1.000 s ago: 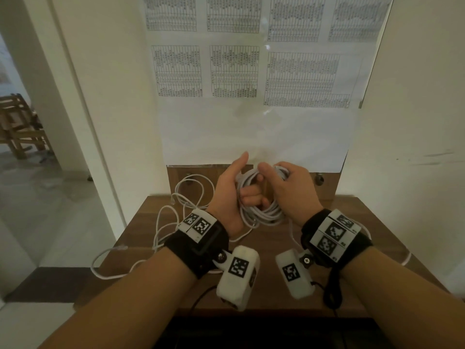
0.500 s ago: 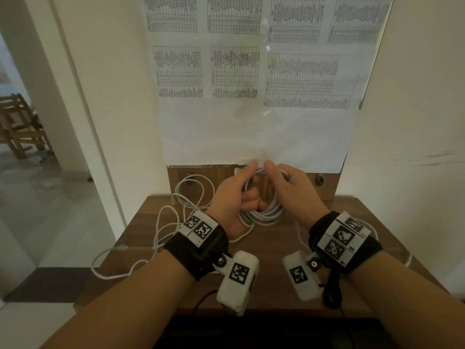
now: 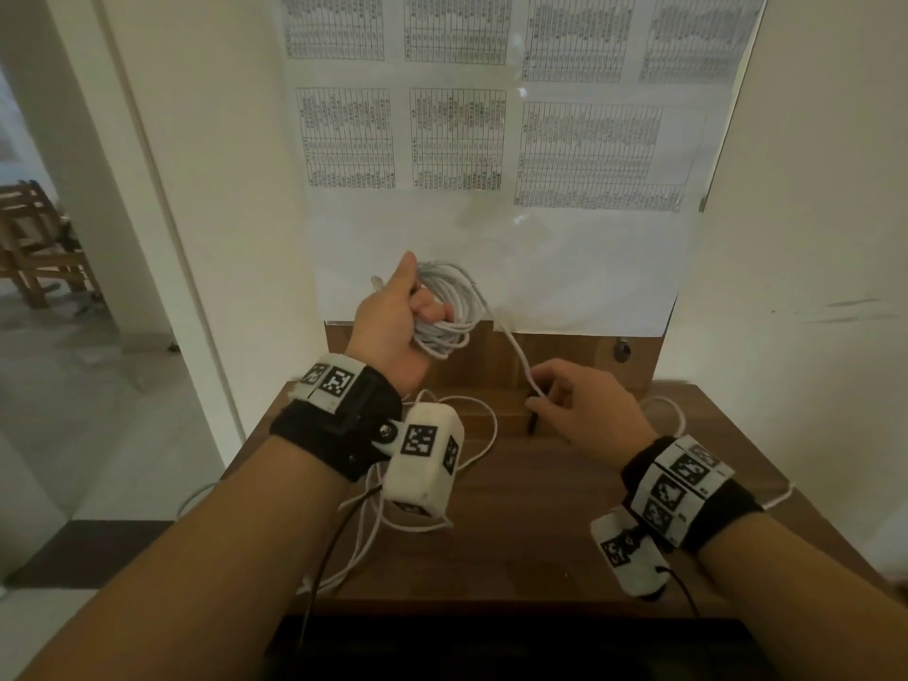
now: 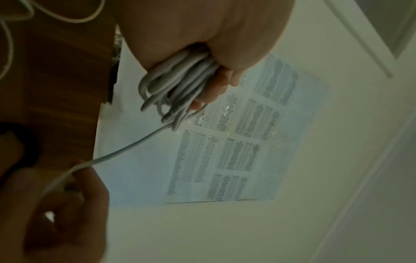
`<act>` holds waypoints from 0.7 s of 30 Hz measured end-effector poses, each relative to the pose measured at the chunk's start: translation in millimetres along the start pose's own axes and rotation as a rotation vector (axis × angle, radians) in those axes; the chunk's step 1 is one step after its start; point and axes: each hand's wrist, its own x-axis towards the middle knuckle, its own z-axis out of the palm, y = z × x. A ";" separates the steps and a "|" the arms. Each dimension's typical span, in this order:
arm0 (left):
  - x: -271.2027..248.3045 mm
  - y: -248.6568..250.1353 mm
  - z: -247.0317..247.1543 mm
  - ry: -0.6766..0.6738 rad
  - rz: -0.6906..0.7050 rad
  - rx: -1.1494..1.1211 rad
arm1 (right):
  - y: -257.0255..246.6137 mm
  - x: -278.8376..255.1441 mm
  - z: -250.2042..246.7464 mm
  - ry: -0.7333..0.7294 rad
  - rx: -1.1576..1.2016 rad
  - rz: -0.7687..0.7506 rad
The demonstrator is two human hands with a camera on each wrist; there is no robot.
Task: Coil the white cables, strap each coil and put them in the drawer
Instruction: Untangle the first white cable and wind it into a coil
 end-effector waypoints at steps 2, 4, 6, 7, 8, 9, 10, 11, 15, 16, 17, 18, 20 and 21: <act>5.9 -7.6 -5.4 0.071 0.154 0.252 | -11.4 -1.6 -3.3 -0.024 -0.131 -0.100; 9.8 -18.0 -13.0 0.072 0.289 0.553 | -23.6 -1.7 -8.3 -0.039 -0.235 -0.220; 6.9 -27.0 -18.5 0.010 0.356 0.837 | -34.6 -1.5 -14.0 -0.068 -0.276 -0.310; 4.1 -30.5 -20.3 -0.026 0.376 0.957 | -38.9 -1.4 -16.1 -0.088 -0.267 -0.336; 0.9 -34.0 -21.2 -0.062 0.380 1.050 | -42.8 -1.4 -17.9 -0.102 -0.235 -0.352; -2.5 -37.1 -21.5 -0.104 0.365 1.102 | -46.2 -1.8 -19.7 -0.107 -0.181 -0.351; -5.6 -40.2 -21.3 -0.149 0.340 1.123 | -48.2 -1.0 -21.2 -0.095 -0.108 -0.340; -7.8 -43.9 -21.6 -0.186 0.312 1.129 | -49.2 0.3 -22.4 -0.070 -0.027 -0.325; -17.1 -55.0 -20.4 -0.258 0.150 1.055 | -45.9 7.6 -25.2 0.143 0.196 -0.271; -19.8 -57.3 -18.9 -0.268 0.109 1.013 | -44.1 8.0 -24.7 0.193 0.213 -0.241; -22.9 -58.5 -15.9 -0.269 0.070 0.955 | -41.0 8.7 -22.8 0.227 0.227 -0.210; -25.9 -59.0 -12.5 -0.266 0.026 0.879 | -39.3 8.8 -21.3 0.240 0.250 -0.179; -32.2 -57.1 -3.7 -0.264 -0.063 0.735 | -36.0 8.7 -18.3 0.194 0.337 -0.126; -34.3 -56.0 -0.4 -0.266 -0.103 0.684 | -35.3 8.8 -17.9 0.143 0.401 -0.101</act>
